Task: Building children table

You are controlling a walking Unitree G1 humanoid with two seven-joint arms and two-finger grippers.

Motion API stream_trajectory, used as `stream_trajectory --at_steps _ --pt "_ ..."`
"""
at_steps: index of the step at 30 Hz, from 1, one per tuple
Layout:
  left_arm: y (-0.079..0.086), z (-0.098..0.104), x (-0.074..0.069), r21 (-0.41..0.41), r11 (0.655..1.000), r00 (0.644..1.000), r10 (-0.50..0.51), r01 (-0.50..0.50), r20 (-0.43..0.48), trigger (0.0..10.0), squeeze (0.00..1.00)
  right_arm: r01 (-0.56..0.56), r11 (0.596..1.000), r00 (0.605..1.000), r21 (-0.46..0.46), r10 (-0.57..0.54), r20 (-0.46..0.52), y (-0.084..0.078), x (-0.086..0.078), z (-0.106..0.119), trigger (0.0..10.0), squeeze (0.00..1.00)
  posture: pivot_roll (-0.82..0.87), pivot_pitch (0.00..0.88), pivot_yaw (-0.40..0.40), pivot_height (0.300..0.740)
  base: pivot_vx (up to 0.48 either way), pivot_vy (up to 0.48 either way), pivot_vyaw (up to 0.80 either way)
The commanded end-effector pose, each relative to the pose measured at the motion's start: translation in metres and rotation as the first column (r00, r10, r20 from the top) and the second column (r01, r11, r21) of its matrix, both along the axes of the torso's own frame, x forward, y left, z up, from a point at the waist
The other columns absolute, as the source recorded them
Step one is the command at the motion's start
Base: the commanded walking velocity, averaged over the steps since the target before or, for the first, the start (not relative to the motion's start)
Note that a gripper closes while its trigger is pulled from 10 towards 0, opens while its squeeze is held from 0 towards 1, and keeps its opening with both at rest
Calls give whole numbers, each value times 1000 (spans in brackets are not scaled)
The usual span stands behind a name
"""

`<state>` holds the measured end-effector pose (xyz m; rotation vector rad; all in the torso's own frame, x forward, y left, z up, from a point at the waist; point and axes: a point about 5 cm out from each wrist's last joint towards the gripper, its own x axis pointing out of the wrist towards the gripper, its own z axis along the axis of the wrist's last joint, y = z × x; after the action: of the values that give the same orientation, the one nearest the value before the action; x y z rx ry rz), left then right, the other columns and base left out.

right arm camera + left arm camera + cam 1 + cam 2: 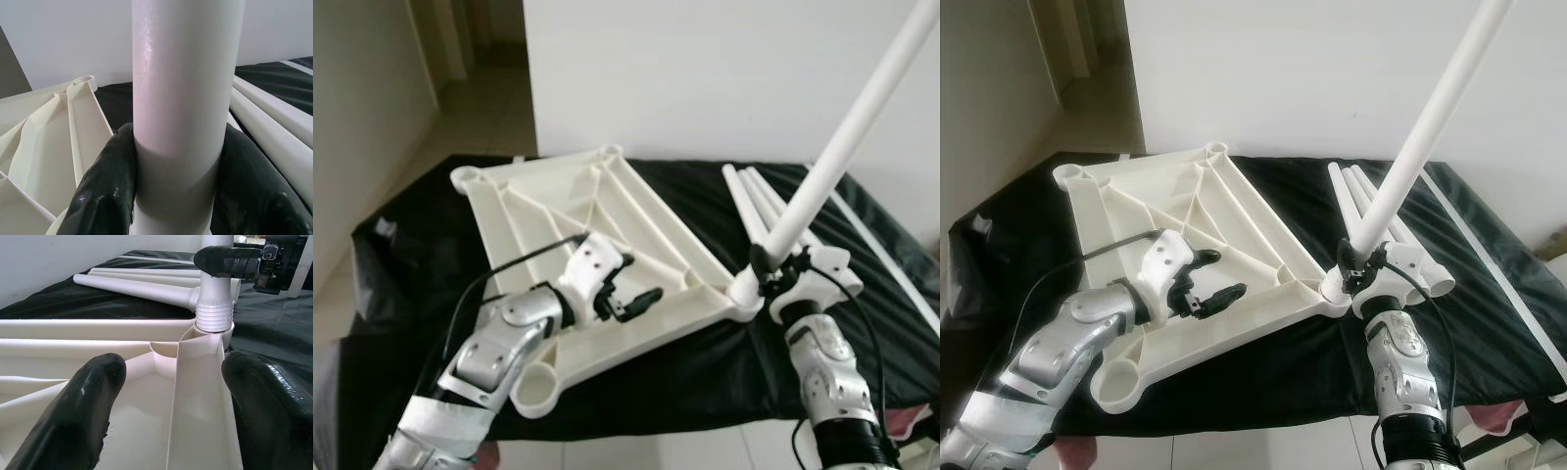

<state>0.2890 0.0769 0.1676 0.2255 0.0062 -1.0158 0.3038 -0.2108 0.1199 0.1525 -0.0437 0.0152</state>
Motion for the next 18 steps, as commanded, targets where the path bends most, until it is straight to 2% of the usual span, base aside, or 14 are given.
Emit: stream_trajectory --at_steps 1,2,3,4,6,9,18 --pt "-1 2 0 5 998 998 -60 60 -10 10000 0 18 999 938 -39 -31 -346 -1 -26 -70 10000 0 69 0 -4 740 0 0 0" --pt "-1 2 0 5 998 998 -60 60 -10 10000 0 18 999 938 -39 -31 -346 -1 -26 -70 10000 0 69 0 -4 740 0 0 0" --pt "-1 2 -1 4 998 998 -60 60 -11 10000 0 -3 995 947 -103 -30 -319 0 -27 -69 10000 0 69 0 -4 740 0 0 0" --pt "-1 2 -1 4 998 998 -60 60 -11 10000 0 -3 995 947 -103 -30 -319 0 -27 -69 10000 0 69 0 -4 740 0 0 0" --pt "-1 2 -1 2 998 998 -59 59 -12 10000 0 -66 972 966 -225 6 -259 6 -34 -67 10000 0 68 0 -5 740 0 0 0" --pt "-1 2 -1 2 998 998 -60 60 -13 10000 0 -116 964 969 -240 56 -242 13 -40 -67 10000 0 67 0 -3 740 0 0 0" --pt "-1 2 -2 0 998 998 -63 63 -13 10000 0 -161 947 974 -277 107 -199 16 -46 -65 10000 0 66 0 -5 740 0 0 0"
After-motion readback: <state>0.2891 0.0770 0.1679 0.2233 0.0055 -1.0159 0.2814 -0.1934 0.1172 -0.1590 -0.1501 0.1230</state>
